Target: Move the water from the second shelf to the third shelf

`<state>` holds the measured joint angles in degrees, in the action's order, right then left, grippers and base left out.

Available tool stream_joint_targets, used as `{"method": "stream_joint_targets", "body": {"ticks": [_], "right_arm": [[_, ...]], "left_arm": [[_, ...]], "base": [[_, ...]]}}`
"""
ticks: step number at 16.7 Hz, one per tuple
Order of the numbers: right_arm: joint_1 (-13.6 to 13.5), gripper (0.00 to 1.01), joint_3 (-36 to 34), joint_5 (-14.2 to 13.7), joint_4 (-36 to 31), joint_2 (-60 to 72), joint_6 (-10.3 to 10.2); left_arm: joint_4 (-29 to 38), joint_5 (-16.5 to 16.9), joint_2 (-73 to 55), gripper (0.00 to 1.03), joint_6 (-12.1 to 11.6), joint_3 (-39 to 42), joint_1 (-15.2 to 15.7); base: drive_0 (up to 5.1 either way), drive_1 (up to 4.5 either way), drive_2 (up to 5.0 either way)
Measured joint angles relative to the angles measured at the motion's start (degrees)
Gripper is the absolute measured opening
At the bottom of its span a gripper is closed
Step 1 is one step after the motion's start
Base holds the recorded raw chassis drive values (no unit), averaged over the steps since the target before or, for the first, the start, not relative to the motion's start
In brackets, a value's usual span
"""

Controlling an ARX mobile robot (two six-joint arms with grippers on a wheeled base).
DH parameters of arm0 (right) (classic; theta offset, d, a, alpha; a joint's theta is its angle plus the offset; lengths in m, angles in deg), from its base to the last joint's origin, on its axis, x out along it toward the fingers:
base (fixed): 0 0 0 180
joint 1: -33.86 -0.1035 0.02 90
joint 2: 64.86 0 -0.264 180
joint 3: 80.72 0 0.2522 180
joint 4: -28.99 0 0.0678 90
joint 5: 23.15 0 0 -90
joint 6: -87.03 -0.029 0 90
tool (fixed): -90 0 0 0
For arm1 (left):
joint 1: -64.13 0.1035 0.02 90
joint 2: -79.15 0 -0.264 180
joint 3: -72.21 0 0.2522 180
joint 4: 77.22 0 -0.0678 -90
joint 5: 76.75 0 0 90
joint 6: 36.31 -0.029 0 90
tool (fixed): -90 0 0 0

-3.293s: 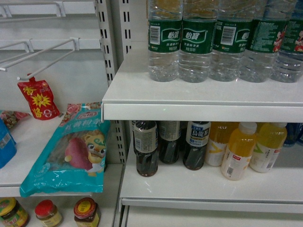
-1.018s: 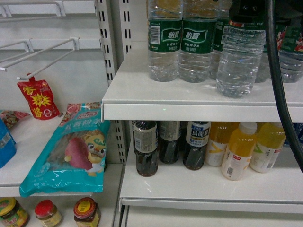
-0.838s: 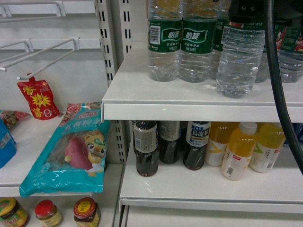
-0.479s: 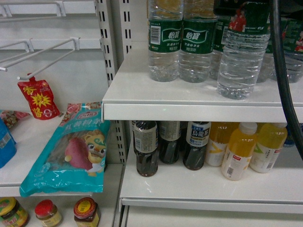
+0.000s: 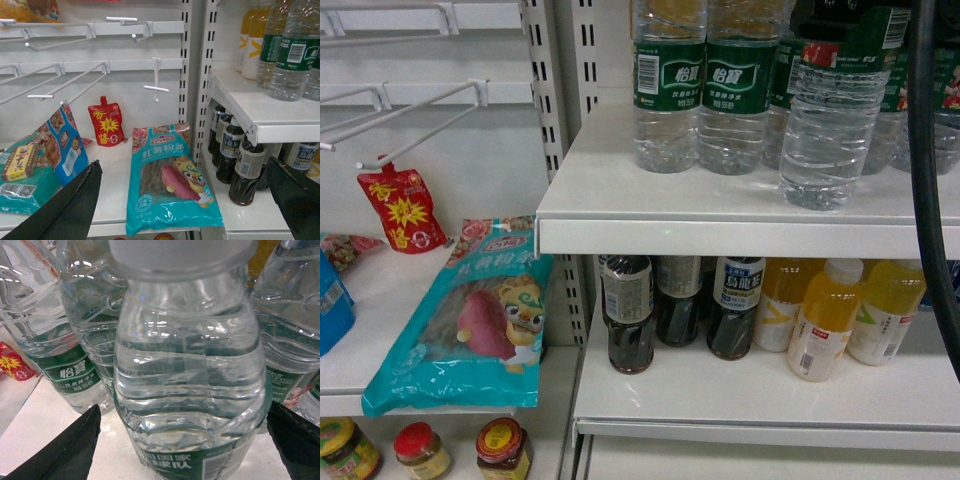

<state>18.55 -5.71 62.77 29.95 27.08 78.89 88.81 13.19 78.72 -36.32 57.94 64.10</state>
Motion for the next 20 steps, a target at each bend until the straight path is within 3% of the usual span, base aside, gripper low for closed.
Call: {"method": "stream_joint_targets", "body": {"ticks": [12, 15, 20], "right_arm": [[0.81, 0.98, -10.12, 2.19, 3.43, -13.31, 0.15], [1.51, 0.98, -17.2, 3.58, 4.79, -22.01, -1.36], [1.95, 0.98, -19.96, 4.46, 6.16, -26.25, -1.77]], "left_arm": [[0.02, 0.0, 0.0, 0.98, 0.0, 0.02, 0.0], [0.0, 0.02, 0.0, 0.98, 0.0, 0.0, 0.0], [0.02, 0.0, 0.0, 0.98, 0.02, 0.02, 0.0]], "base": [[0.0, 0.0, 0.0], [0.0, 0.0, 0.0], [0.0, 0.0, 0.0]]}}
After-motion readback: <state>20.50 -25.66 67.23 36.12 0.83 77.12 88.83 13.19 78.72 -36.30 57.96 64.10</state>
